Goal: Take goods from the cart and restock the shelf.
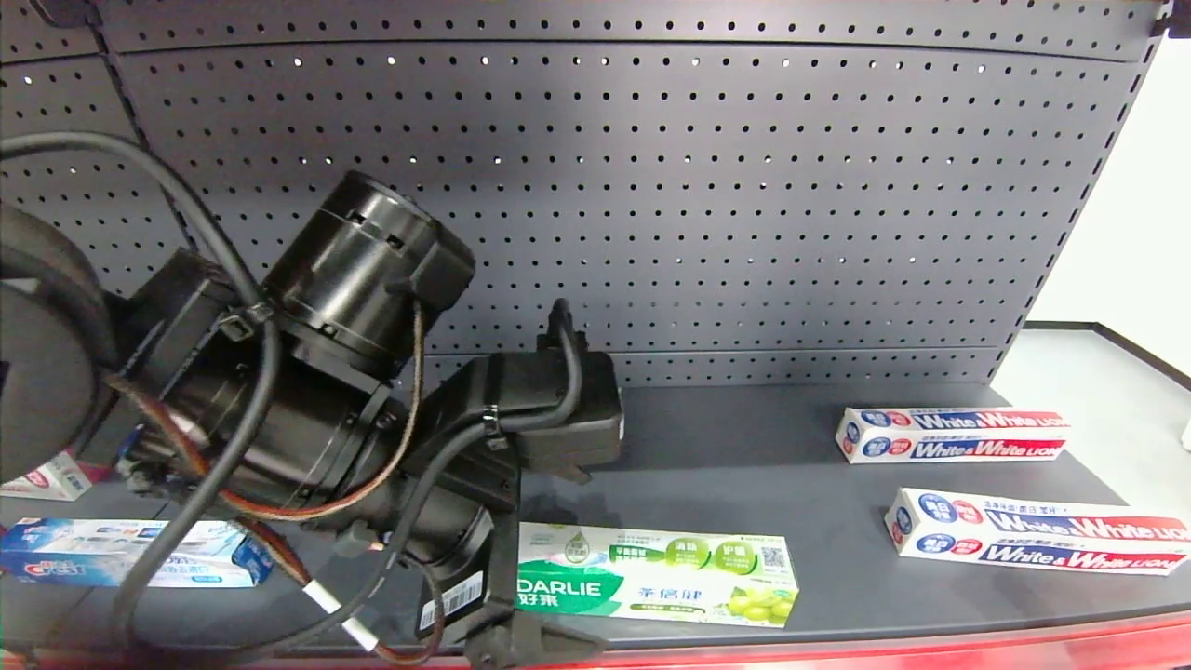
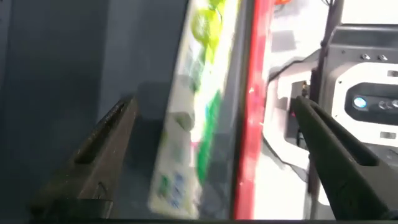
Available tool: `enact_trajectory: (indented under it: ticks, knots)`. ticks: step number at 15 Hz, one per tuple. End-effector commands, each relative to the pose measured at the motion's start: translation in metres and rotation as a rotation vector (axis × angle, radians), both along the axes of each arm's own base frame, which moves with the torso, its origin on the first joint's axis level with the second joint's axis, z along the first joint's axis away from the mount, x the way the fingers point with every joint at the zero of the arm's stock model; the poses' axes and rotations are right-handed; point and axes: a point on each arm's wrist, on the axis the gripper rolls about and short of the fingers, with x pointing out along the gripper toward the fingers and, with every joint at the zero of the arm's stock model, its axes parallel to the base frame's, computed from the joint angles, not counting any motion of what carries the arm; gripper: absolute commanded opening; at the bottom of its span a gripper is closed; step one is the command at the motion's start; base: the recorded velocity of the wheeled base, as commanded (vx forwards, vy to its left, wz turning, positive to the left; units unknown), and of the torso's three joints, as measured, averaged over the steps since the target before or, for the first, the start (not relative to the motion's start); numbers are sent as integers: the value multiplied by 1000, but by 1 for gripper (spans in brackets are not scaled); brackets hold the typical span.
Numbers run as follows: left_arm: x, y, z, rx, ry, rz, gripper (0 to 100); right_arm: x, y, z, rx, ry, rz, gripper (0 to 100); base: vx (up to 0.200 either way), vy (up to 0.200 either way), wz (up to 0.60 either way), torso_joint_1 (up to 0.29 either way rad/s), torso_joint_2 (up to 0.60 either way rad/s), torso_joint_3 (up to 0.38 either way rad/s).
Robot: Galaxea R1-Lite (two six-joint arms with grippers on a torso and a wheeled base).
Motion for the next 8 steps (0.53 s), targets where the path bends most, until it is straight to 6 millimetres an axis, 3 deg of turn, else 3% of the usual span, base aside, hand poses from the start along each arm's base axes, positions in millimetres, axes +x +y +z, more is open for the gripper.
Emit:
enact_trajectory:
  ticks: [1, 8]
  knots:
    - [-19, 21, 9, -14, -26, 44, 100, 15, 5, 10, -27, 23, 37, 0, 0, 0, 0, 0, 0, 0]
    - [-62, 90, 10, -58, -87, 205, 100, 62, 28, 29, -109, 96, 181, 0, 0, 0, 0, 0, 0, 0]
